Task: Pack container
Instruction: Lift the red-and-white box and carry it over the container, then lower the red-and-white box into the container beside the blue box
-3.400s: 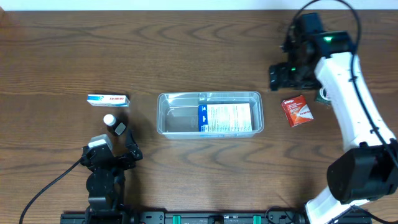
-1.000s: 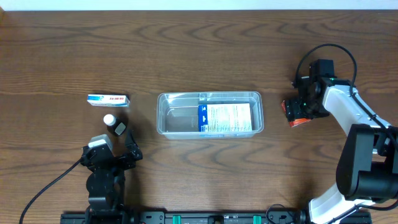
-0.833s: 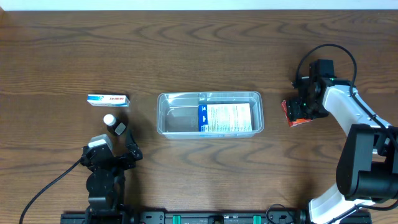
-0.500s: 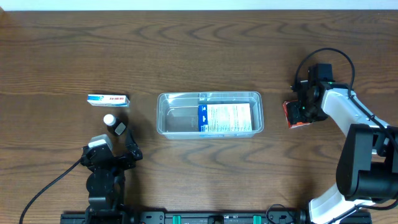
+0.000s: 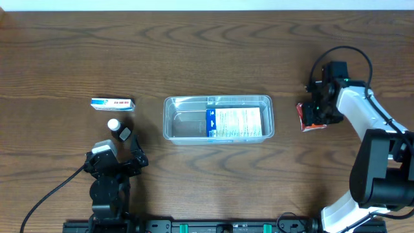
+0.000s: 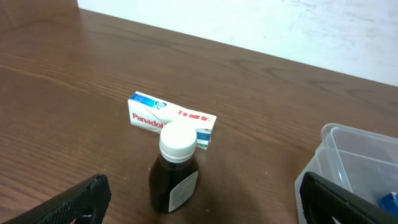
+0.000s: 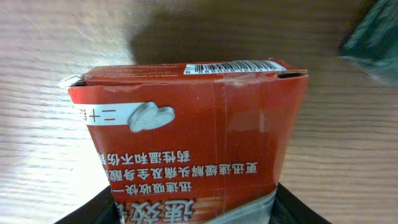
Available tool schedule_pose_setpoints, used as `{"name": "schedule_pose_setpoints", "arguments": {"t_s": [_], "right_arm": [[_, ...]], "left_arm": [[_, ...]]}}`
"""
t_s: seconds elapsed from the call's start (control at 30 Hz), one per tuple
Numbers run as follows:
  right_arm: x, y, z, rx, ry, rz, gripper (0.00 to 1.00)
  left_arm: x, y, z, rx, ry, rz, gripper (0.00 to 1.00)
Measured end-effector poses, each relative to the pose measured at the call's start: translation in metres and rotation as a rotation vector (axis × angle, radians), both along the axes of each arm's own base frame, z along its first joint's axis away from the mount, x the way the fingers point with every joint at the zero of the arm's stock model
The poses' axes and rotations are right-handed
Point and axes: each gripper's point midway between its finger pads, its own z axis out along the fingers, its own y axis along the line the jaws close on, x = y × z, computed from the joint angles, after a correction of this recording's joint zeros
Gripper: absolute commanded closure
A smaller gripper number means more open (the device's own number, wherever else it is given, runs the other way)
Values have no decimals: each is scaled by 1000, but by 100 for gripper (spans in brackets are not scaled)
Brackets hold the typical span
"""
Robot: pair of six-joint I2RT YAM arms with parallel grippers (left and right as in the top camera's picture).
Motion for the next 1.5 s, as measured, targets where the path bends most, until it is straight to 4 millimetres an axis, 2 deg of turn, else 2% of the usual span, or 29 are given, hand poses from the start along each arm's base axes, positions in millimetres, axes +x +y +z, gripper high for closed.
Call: {"name": "schedule_pose_setpoints", "arguments": {"t_s": [0.17,0.33,0.6,0.7,0.77,0.97,1.1,1.27,1.5], "right_arm": [[9,6,27,34,8,-17,57],[26,29,66,106,-23,0,57],[52,100,145,286,-134,115,58],[49,132,169,354,-148,162,58],[43,151,177,388,-137,188,58],[9,198,177,426,-38,251,54],[-8,215,173,378,2,259,54],[-18,217,155,263,27,201,57],[-19,205,109,139,30,74,61]], "left_arm": [[0,0,0,0,0,0,2],[0,0,0,0,0,0,2],[0,0,0,0,0,0,2],[0,0,0,0,0,0,2],[0,0,0,0,0,0,2],[0,0,0,0,0,0,2],[0,0,0,0,0,0,2],[0,0,0,0,0,0,2],[0,0,0,0,0,0,2]]}}
